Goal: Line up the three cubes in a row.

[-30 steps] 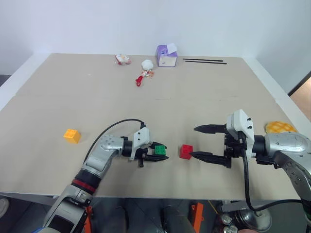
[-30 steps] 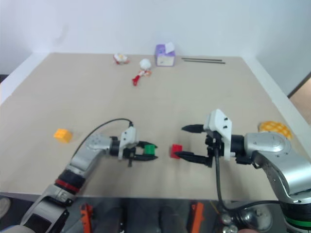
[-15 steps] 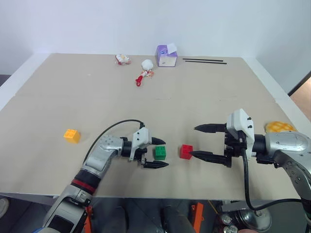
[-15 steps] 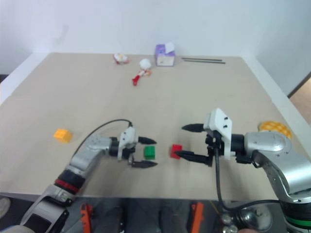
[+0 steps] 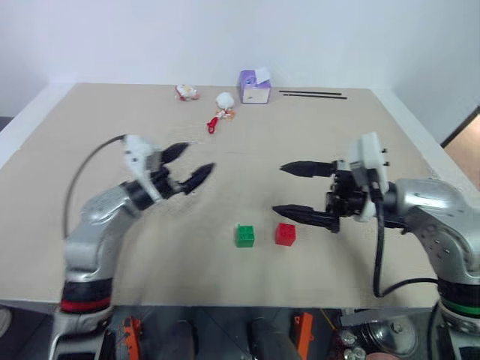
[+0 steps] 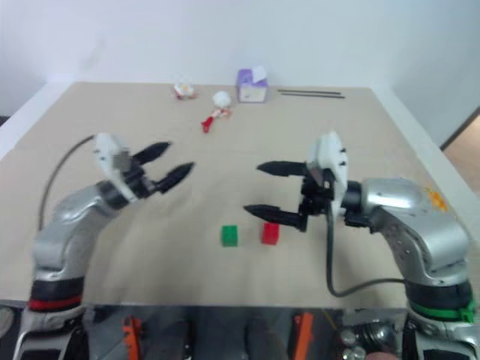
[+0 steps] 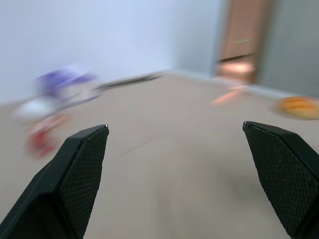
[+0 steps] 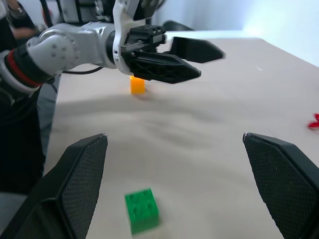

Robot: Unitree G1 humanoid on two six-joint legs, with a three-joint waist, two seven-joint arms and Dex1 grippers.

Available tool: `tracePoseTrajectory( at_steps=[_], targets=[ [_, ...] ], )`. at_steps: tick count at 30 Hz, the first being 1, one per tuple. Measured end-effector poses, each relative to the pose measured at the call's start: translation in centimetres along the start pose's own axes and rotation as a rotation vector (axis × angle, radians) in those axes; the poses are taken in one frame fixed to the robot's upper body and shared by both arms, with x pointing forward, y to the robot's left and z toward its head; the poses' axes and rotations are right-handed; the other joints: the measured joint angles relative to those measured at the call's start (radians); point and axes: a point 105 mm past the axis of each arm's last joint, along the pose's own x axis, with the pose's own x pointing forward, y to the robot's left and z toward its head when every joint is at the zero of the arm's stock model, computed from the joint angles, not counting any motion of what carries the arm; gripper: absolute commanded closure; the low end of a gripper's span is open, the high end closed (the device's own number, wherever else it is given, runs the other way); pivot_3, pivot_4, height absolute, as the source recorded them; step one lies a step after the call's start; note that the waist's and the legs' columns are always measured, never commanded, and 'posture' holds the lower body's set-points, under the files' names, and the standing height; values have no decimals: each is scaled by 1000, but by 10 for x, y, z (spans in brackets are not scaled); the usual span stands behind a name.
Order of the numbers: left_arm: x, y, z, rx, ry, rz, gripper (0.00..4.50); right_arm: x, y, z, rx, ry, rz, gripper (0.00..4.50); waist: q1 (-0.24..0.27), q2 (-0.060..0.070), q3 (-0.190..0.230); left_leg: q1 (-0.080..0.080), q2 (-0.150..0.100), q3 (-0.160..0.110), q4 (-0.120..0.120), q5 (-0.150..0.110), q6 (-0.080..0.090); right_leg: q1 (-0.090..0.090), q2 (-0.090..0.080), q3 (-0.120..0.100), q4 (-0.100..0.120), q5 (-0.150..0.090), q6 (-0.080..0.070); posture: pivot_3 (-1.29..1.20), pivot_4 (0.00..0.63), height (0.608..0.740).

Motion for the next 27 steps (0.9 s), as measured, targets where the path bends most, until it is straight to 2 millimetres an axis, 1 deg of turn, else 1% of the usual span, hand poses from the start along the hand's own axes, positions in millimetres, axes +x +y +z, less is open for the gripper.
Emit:
tracePoseTrajectory(
  at_steps=[1,2,3,4,5,9,13,16,19,24,27],
  targets=[
    [-13,11,-4,2,29,62,35,6,1,-2,8,-3,21,0,1,0,0,0,0,0,0,0,0,0,0,0,0,0,-1,0,150,740],
    [-23,19,-8,3,51,103,35,9,2,-3,11,-5,39,0,2,0,0,0,0,-1,-1,0,0,0,0,-1,0,-1,-1,0,150,740],
    [-38,29,-12,8,78,165,35,16,4,-2,11,-10,69,0,4,0,0,0,0,-1,-1,0,0,0,0,-1,0,-1,-2,0,150,740],
    [-45,33,-14,5,89,191,35,19,5,-1,9,-16,81,0,6,0,0,0,0,-1,-1,0,0,0,0,-1,0,-3,-4,0,150,740],
    [-57,39,-18,8,109,229,35,26,6,0,5,-27,103,0,9,-1,0,0,0,-1,0,0,0,0,0,-2,0,-3,-6,0,150,740],
    [-79,47,-32,10,162,285,35,42,14,1,-2,-46,174,0,11,-2,1,-1,0,0,0,0,-1,0,-2,-2,0,-3,-6,0,150,740],
    [-92,59,-34,15,167,336,35,51,18,-4,1,-40,202,0,10,-4,1,-1,0,1,0,1,-1,-1,-2,-3,0,-2,-7,0,150,740],
    [-97,68,-34,31,165,361,35,54,12,-7,-6,-39,182,0,9,-4,1,0,1,1,-1,1,-1,-1,-2,-3,0,-2,-7,0,150,740],
    [-103,75,-43,7,179,384,35,58,8,-7,-25,-33,163,0,9,-4,1,-1,1,1,-1,1,-1,-2,-2,-4,0,-2,-7,0,150,740],
    [-104,75,-54,-21,206,360,35,62,4,-9,-31,-32,129,0,9,-4,1,-1,1,1,-2,0,-1,-3,-2,-4,0,-3,-8,0,150,740],
    [-104,75,-68,-35,240,352,35,63,2,-9,-34,-35,109,0,9,-4,1,-1,1,1,-2,0,-1,-3,-2,-4,0,-3,-8,0,150,740]
  ],
)
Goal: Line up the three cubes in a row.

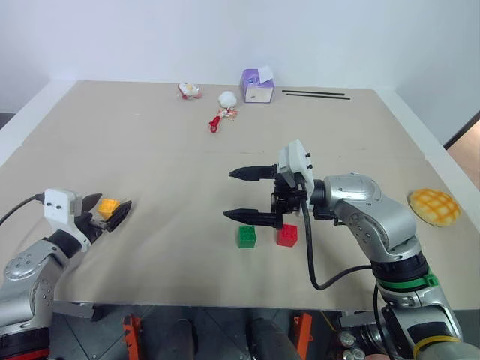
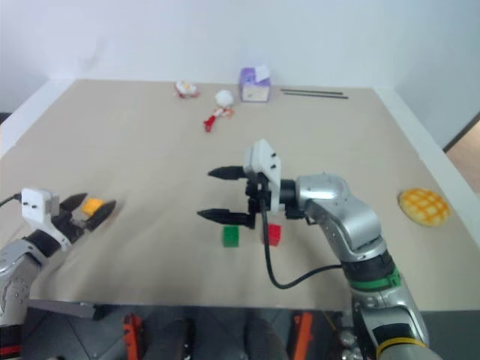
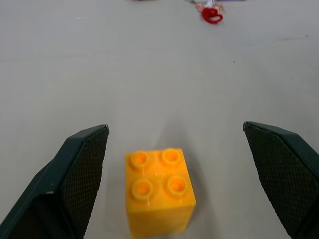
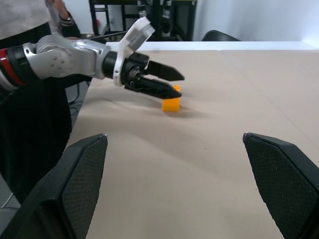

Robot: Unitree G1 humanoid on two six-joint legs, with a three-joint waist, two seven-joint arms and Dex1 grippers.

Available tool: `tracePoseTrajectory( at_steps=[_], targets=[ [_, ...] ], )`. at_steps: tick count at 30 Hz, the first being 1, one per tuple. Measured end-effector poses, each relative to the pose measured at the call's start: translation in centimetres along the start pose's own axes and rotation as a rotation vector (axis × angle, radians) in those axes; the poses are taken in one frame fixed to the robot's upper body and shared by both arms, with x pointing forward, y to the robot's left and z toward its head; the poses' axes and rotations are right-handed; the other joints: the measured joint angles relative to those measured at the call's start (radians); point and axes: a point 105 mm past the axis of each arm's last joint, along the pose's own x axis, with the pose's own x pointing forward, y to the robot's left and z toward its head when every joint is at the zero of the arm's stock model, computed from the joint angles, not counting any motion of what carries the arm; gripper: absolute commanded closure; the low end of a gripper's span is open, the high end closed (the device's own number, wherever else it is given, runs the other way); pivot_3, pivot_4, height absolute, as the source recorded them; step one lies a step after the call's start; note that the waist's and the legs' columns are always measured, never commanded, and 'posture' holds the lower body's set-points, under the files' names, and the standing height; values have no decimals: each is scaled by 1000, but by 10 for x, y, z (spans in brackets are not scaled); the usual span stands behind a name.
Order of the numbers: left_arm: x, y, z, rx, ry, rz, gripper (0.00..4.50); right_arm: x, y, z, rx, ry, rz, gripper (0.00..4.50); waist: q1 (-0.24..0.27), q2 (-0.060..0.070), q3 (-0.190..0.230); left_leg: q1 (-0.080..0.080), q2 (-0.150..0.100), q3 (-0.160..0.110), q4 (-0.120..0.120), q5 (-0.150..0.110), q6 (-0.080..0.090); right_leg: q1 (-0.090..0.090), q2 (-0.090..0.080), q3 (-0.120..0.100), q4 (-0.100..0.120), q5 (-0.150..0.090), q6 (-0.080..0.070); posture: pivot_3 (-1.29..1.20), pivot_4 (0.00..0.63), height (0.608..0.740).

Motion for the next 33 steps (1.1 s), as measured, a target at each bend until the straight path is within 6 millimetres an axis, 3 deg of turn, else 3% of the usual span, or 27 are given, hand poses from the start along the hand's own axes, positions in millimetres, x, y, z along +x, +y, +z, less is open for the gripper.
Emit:
tracePoseTrajectory(
  at_steps=[8,14,24,33],
  targets=[
    [5,7,-15,0,37,15,35,0,-2,0,-4,1,-22,0,0,0,0,0,0,0,0,0,0,0,0,0,0,0,0,0,150,740],
    [10,5,-14,3,30,16,35,0,-3,0,-3,1,-26,0,0,0,0,0,0,0,0,0,0,0,0,0,0,0,0,0,150,740],
    [11,3,-16,0,29,19,3134,-3,-5,1,2,1,-38,0,0,0,0,0,0,0,0,0,0,0,0,0,0,0,0,0,150,740],
    [18,-3,-15,1,30,-20,3112,-5,-3,3,18,-9,-20,0,1,0,0,0,0,0,0,0,0,0,0,0,0,0,0,0,150,740]
  ],
)
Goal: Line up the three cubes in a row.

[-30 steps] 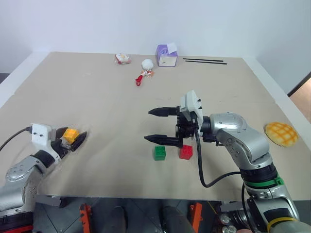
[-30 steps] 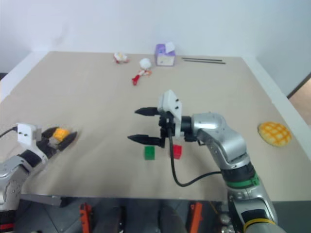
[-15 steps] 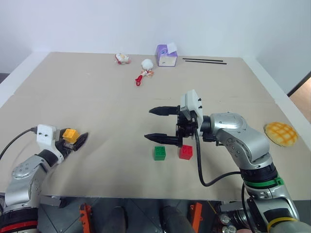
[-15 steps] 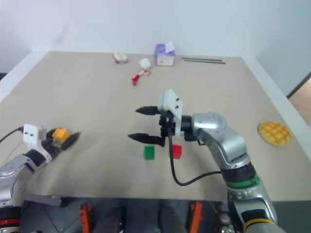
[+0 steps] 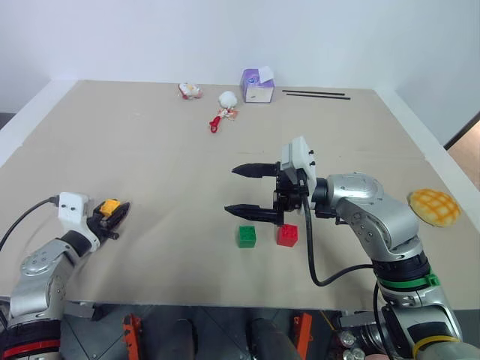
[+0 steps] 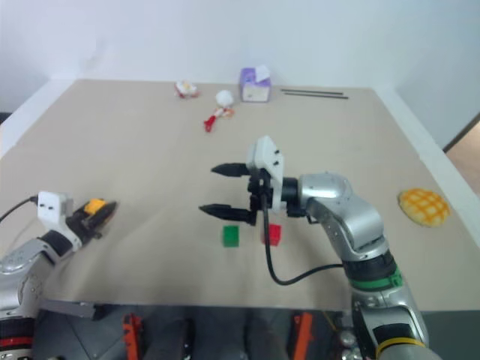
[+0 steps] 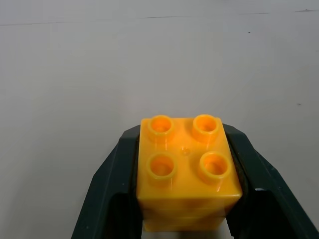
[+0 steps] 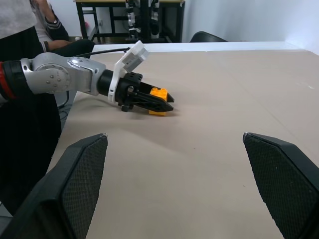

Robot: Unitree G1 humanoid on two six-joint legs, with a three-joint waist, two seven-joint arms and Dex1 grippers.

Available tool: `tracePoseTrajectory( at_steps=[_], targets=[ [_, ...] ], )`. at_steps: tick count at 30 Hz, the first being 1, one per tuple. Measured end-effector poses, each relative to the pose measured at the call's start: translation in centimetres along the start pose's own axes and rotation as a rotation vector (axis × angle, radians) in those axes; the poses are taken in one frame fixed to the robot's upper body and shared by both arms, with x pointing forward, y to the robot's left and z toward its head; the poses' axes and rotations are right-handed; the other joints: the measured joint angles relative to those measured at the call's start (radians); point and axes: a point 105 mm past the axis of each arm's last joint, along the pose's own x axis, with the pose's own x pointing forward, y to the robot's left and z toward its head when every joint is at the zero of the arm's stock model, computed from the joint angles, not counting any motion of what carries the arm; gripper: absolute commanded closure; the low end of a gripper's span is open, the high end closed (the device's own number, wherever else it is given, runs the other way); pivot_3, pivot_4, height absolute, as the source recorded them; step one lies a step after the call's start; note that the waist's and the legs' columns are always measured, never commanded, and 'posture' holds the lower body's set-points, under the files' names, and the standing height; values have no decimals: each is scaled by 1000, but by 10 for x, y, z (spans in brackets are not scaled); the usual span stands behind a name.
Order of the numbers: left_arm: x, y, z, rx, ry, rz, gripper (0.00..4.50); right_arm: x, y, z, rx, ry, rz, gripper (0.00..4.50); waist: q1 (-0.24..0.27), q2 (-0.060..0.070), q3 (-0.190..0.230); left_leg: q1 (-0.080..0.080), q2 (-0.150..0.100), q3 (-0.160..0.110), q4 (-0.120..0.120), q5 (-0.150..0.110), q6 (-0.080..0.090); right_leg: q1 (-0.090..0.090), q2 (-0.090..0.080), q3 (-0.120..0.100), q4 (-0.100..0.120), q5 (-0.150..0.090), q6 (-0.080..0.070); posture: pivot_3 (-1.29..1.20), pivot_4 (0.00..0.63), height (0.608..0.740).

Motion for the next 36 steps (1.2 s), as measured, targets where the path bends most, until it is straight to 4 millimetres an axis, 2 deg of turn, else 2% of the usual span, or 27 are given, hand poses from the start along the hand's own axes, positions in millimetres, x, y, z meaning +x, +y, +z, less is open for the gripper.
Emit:
tracePoseTrajectory(
  at_steps=[2,7,13,15,20,26,36],
  targets=[
    [8,-15,2,11,1,-84,3112,-5,1,4,2,-4,8,0,2,0,0,-1,0,0,0,0,0,0,0,0,0,0,0,0,150,740],
    [28,-70,15,87,-1,-401,3112,-27,3,17,3,-24,-1,0,0,0,0,-1,-1,0,0,0,0,0,0,0,-1,-1,1,0,150,740],
    [34,-132,22,222,34,-831,3112,-52,8,6,33,58,-42,0,0,0,0,-1,-1,0,-2,0,0,0,0,0,-1,-1,0,0,150,740],
    [35,-143,19,248,54,-919,3112,-59,9,2,41,81,-69,0,-2,0,0,-1,-1,0,-2,0,0,-1,0,1,-1,-2,0,0,150,740],
    [37,-155,11,283,93,-1050,3112,-68,14,1,39,105,-122,0,-2,0,0,-1,0,0,-1,0,0,-1,1,1,0,-1,0,0,150,740],
    [38,-158,14,312,84,-1112,3112,-74,22,2,42,114,-164,0,-2,0,0,-1,-1,0,-1,0,0,0,0,1,0,-2,1,0,150,740],
    [35,-164,1,288,109,-1169,3112,-76,22,4,39,117,-183,0,-2,0,0,-1,-1,0,0,0,0,0,0,1,0,-1,1,0,150,740]
  ],
)
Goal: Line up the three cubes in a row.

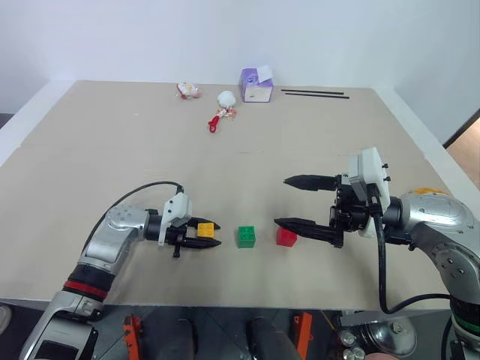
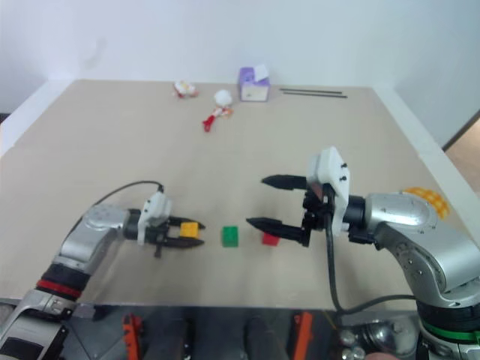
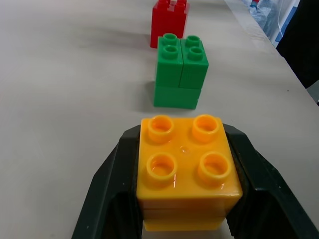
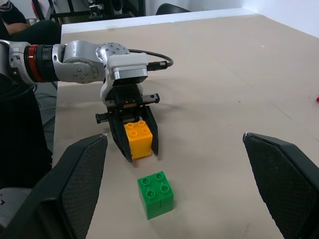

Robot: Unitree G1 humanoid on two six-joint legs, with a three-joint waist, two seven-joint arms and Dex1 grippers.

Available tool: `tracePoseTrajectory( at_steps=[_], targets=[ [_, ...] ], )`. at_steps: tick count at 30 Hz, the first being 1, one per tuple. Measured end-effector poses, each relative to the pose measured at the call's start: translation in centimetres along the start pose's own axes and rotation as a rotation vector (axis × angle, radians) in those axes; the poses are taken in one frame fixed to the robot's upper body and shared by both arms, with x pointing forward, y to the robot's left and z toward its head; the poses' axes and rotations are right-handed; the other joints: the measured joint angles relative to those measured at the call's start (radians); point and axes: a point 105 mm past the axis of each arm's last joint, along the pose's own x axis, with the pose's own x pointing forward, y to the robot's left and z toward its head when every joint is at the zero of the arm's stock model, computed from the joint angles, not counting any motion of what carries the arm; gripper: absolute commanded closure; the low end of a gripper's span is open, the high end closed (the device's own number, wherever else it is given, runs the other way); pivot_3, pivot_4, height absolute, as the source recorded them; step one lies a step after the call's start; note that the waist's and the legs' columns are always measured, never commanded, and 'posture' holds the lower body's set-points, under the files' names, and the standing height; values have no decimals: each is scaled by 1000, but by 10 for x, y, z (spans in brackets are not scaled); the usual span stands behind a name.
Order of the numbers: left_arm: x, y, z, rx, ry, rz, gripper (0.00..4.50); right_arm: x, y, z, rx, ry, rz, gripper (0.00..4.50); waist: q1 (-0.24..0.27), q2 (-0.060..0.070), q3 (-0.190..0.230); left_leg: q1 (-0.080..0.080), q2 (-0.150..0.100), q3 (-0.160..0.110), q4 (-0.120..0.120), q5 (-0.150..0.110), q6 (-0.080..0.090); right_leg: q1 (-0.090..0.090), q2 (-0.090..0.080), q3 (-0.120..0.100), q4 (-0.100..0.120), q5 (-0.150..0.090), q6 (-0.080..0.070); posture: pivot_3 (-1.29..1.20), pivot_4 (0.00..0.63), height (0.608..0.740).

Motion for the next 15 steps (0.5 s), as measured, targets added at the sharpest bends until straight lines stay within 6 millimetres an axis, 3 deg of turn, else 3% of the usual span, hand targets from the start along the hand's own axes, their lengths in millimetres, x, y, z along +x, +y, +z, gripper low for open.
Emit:
tracePoseTrajectory(
  at_steps=[13,15],
  targets=[
    [1,-4,-5,-3,-3,-12,3112,5,2,1,-5,5,19,0,0,0,0,0,0,0,0,0,0,0,0,0,0,0,0,0,150,740],
    [1,-4,-5,-6,-2,-16,2080,5,1,1,-7,4,15,0,0,0,0,0,0,0,0,0,0,0,0,0,0,0,0,0,150,740]
  ],
)
